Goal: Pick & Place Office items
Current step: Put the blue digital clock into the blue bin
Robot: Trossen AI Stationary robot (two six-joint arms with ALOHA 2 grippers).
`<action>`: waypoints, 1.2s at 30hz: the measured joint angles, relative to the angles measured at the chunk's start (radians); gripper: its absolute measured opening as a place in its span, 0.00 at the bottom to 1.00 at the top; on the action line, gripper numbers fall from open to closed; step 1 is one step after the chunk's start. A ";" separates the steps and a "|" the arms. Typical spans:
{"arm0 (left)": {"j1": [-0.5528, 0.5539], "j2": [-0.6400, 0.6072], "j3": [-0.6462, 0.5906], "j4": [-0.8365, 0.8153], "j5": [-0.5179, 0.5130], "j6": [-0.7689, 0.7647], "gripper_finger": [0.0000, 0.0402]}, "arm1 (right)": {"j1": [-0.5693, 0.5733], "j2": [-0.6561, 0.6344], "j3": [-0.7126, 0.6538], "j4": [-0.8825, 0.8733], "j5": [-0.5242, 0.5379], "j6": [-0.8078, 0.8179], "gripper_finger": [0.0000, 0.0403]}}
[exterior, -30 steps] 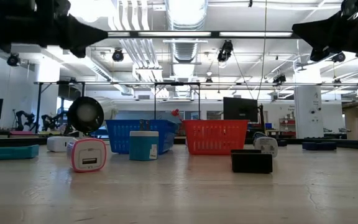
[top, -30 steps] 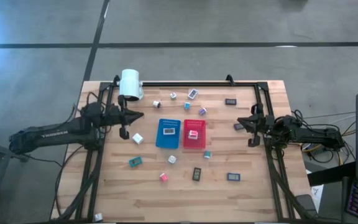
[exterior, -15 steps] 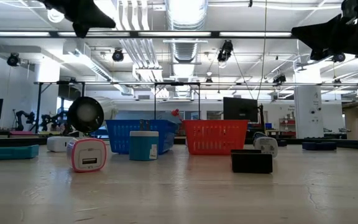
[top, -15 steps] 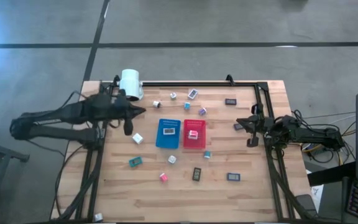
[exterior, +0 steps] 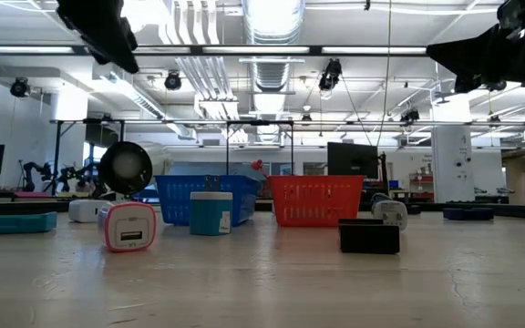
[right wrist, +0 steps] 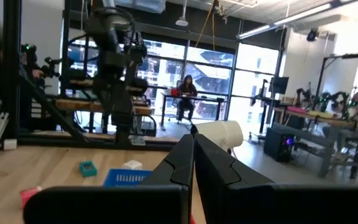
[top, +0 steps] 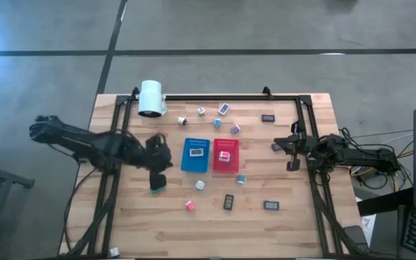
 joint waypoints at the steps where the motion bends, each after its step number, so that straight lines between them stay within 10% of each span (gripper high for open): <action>1: -0.014 0.010 0.000 -0.012 0.000 -0.024 0.06 | 0.000 0.000 0.000 0.000 0.000 0.006 0.02; 24: -0.103 0.221 -0.064 -0.159 0.127 -0.178 0.56 | 0.000 0.002 0.005 -0.011 0.024 0.065 0.02; 36: -0.107 0.323 -0.188 0.009 0.265 -0.197 0.60 | 0.000 0.003 0.003 -0.012 0.026 0.057 0.02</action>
